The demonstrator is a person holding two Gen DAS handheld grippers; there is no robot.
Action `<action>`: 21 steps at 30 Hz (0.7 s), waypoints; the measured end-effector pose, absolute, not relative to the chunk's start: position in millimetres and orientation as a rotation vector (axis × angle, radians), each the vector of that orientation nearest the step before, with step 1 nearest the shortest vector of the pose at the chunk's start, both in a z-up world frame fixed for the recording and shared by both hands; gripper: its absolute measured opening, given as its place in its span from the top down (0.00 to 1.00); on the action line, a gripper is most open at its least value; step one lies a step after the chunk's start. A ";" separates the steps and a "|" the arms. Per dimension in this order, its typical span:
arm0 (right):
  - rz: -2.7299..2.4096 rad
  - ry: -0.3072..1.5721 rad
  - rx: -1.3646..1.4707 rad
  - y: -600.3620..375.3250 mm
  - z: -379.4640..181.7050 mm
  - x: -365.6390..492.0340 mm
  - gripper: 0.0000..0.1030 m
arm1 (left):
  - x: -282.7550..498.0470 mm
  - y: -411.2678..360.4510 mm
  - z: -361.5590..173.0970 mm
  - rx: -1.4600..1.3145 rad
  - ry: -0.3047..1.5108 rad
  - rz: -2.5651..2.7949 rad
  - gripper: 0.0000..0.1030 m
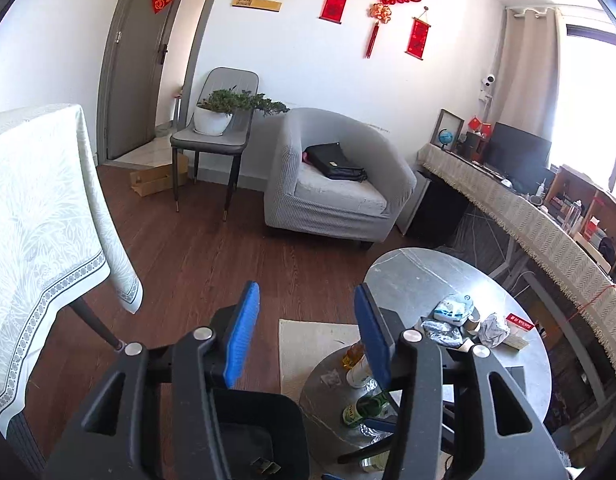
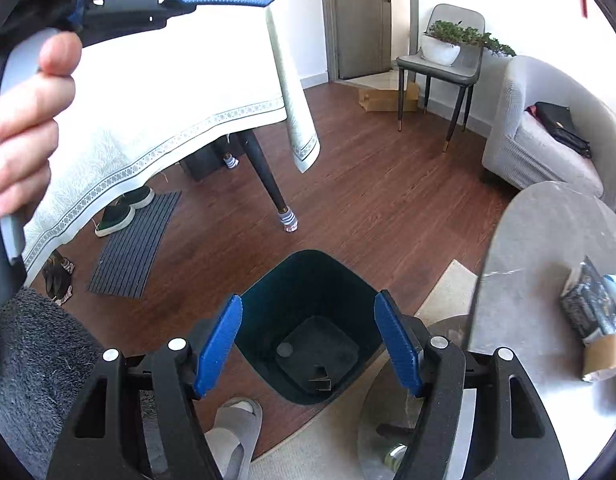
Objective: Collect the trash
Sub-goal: 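Return both grippers to the table and grasp the brown tape roll with the left gripper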
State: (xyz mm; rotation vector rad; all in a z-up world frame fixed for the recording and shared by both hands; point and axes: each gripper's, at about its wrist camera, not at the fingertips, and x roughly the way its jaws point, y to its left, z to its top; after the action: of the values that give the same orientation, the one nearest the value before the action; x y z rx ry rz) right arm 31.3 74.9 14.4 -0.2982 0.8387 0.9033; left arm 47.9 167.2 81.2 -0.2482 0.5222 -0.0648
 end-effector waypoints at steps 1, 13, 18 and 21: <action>0.893 0.832 -0.293 68.5 17.6 31.4 0.33 | 49.4 163.1 81.1 -0.247 0.521 -0.073 0.47; 0.737 0.809 -0.228 -20.4 33.7 45.7 0.35 | 75.6 94.3 59.4 -0.174 0.592 -0.233 0.40; 0.668 0.809 -0.182 -59.8 31.5 53.3 0.35 | 86.7 68.7 47.7 -0.148 0.631 -0.288 0.40; 0.615 0.824 -0.156 -84.3 26.0 59.2 0.35 | 91.6 49.7 38.3 -0.114 0.657 -0.321 0.40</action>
State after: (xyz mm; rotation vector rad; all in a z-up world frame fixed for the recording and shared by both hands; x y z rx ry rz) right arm 59.2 -84.3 26.0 -0.1557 0.8238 0.6154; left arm 91.6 49.7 38.3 -0.1138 0.6571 -0.3211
